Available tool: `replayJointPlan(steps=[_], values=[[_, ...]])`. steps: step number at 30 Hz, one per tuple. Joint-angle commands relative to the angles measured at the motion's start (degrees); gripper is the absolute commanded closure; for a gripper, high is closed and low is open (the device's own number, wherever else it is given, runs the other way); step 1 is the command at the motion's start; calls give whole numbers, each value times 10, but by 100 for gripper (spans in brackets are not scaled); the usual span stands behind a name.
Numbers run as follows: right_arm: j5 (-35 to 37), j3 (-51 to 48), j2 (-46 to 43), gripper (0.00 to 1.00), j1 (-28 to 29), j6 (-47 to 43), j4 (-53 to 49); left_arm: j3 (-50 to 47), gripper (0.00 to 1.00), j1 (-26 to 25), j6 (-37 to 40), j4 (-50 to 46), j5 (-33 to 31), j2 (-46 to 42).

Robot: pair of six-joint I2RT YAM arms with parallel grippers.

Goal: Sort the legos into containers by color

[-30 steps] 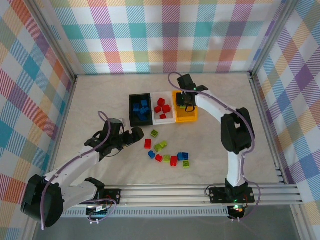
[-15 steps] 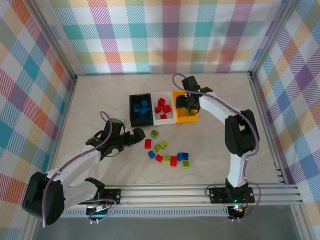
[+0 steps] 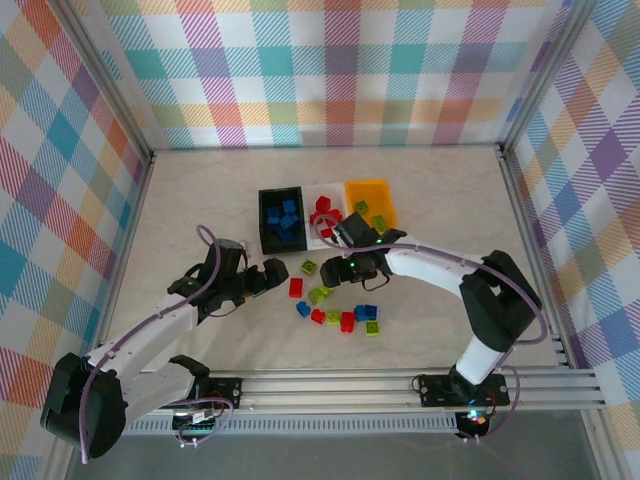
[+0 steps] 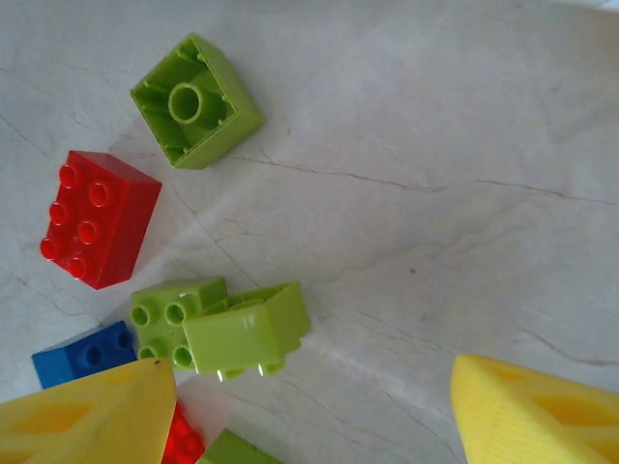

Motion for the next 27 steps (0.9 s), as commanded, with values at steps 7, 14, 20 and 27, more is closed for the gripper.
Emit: replayJointPlan(steps=[7, 14, 20, 27], values=[[-34, 32, 58, 28, 19, -35, 27, -20, 0, 9, 0, -16, -6, -19], [-50, 38, 74, 30, 33, -44, 24, -24, 0, 12, -3, -12, -6, -10], [-28, 44, 88, 41, 38, -43, 11, -26, 0, 12, -5, -12, -6, -8], [-4, 32, 65, 60, 38, -35, 17, -30, 0, 12, -4, -14, -7, -10]])
